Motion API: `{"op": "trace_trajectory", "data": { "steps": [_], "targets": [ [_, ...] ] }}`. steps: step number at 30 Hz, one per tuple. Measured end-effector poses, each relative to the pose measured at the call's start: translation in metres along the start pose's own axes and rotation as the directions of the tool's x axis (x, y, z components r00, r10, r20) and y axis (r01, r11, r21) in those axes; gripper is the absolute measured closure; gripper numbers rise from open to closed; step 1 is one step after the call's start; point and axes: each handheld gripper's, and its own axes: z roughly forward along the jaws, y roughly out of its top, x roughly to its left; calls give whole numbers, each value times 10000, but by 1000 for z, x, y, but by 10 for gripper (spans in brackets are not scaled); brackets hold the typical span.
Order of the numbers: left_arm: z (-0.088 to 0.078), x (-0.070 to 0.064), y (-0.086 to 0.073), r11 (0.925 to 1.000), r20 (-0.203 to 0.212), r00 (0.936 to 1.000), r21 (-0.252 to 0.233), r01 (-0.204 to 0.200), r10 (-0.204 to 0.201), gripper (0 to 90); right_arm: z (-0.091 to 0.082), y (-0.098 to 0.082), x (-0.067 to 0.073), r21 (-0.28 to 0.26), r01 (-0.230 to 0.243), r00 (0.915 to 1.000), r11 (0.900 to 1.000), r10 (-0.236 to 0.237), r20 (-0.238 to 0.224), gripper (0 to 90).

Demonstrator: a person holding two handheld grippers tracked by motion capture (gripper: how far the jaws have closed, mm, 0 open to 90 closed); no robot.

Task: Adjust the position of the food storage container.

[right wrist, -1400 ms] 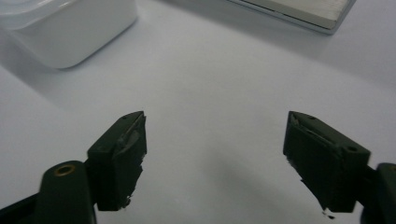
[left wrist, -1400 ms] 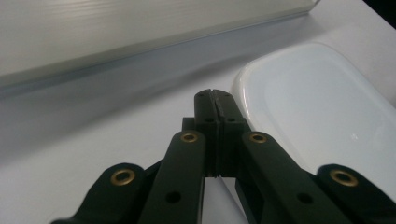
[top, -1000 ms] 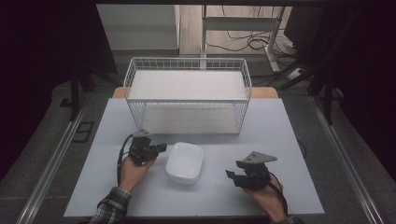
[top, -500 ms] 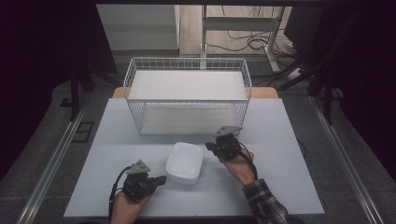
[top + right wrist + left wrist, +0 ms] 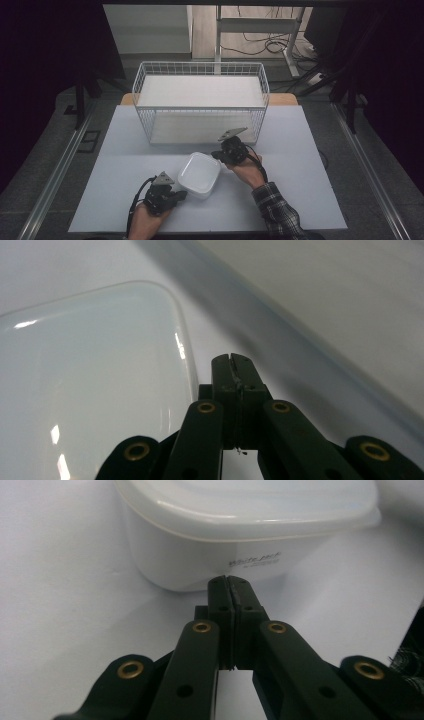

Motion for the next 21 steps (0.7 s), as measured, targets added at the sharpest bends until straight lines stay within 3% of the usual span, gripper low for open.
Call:
{"op": "trace_trajectory", "data": {
  "steps": [6, 8, 9, 13, 21],
  "targets": [
    [-1, 7, 4, 9996, -144, 9996, -141, 235, -237, 883, -19, -23, 4, -91, -670, 9975, 9977, 668, -221, 890],
    [1, 10, 6, 9990, 3, 9992, -180, 412, -412, 883, -22, -26, 5, -66, -828, 9964, 9965, 827, -185, 890],
    [2, 11, 8, 9992, -30, 9993, -170, 374, -375, 883, -28, -30, 9, 38, -810, 9967, 9967, 810, 51, 890],
    [5, 15, 14, 9993, -45, 9994, -126, 350, -351, 886, -37, -40, 17, 71, -874, 9958, 9961, 872, 296, 890],
    [5, 23, 24, 9985, 89, 9991, -368, 415, -412, 888, -51, -57, 35, 246, -992, 9941, 9948, 980, 475, 889]
  ]
}}
